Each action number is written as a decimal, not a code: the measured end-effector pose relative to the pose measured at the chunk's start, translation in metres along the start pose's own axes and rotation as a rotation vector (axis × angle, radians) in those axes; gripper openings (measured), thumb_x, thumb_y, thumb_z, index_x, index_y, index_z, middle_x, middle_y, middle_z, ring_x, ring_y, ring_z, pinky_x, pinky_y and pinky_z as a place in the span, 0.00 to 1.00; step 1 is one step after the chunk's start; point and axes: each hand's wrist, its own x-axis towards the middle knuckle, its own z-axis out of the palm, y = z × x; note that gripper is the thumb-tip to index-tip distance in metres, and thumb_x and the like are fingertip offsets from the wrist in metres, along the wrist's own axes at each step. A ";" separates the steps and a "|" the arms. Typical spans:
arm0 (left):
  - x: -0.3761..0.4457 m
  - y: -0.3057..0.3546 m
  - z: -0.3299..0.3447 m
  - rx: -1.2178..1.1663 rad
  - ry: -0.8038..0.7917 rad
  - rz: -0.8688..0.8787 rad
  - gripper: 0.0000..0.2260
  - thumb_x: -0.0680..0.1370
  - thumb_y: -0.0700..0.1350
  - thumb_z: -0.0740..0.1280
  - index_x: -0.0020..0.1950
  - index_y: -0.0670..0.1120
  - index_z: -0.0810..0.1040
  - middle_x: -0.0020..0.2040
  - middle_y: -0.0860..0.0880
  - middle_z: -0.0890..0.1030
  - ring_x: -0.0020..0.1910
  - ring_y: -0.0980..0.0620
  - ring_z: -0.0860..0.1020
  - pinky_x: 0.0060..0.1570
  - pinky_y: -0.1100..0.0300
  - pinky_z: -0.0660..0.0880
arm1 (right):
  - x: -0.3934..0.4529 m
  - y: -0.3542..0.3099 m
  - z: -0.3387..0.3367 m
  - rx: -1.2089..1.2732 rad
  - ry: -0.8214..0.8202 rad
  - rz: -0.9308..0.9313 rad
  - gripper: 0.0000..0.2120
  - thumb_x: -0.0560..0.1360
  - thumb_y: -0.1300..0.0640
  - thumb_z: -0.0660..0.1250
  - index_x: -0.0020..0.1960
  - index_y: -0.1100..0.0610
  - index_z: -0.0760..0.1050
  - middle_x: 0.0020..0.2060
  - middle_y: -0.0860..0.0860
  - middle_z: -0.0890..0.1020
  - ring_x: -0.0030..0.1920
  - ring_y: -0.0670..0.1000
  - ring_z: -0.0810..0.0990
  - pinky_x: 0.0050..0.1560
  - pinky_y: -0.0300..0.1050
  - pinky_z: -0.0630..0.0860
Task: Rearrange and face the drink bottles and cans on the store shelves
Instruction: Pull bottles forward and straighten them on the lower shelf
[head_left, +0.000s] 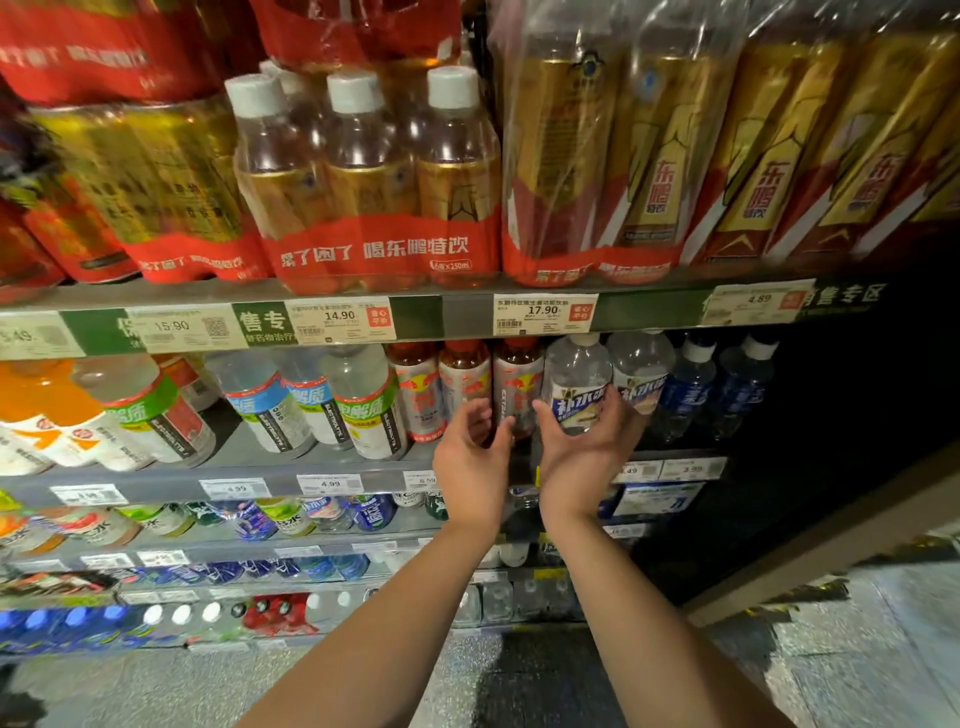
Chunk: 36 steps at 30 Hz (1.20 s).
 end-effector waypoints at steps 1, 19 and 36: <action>0.000 0.001 -0.003 -0.008 -0.005 -0.001 0.12 0.74 0.45 0.77 0.55 0.49 0.81 0.47 0.55 0.85 0.47 0.60 0.83 0.53 0.58 0.81 | -0.001 -0.002 0.000 0.005 0.006 -0.003 0.38 0.65 0.49 0.82 0.68 0.64 0.71 0.64 0.59 0.72 0.65 0.56 0.72 0.65 0.50 0.73; -0.005 -0.014 -0.119 -0.009 0.292 -0.025 0.10 0.74 0.46 0.77 0.52 0.51 0.80 0.45 0.55 0.82 0.45 0.59 0.80 0.47 0.63 0.76 | -0.091 -0.039 0.004 0.128 -0.503 -0.203 0.16 0.73 0.46 0.72 0.54 0.54 0.74 0.50 0.48 0.76 0.52 0.52 0.77 0.54 0.56 0.76; 0.108 -0.078 -0.290 -0.004 0.172 0.020 0.16 0.74 0.46 0.77 0.58 0.46 0.77 0.54 0.52 0.78 0.52 0.58 0.75 0.51 0.72 0.70 | -0.155 -0.097 0.125 0.087 -0.159 -0.113 0.26 0.65 0.57 0.81 0.58 0.53 0.72 0.53 0.40 0.77 0.60 0.37 0.73 0.66 0.34 0.66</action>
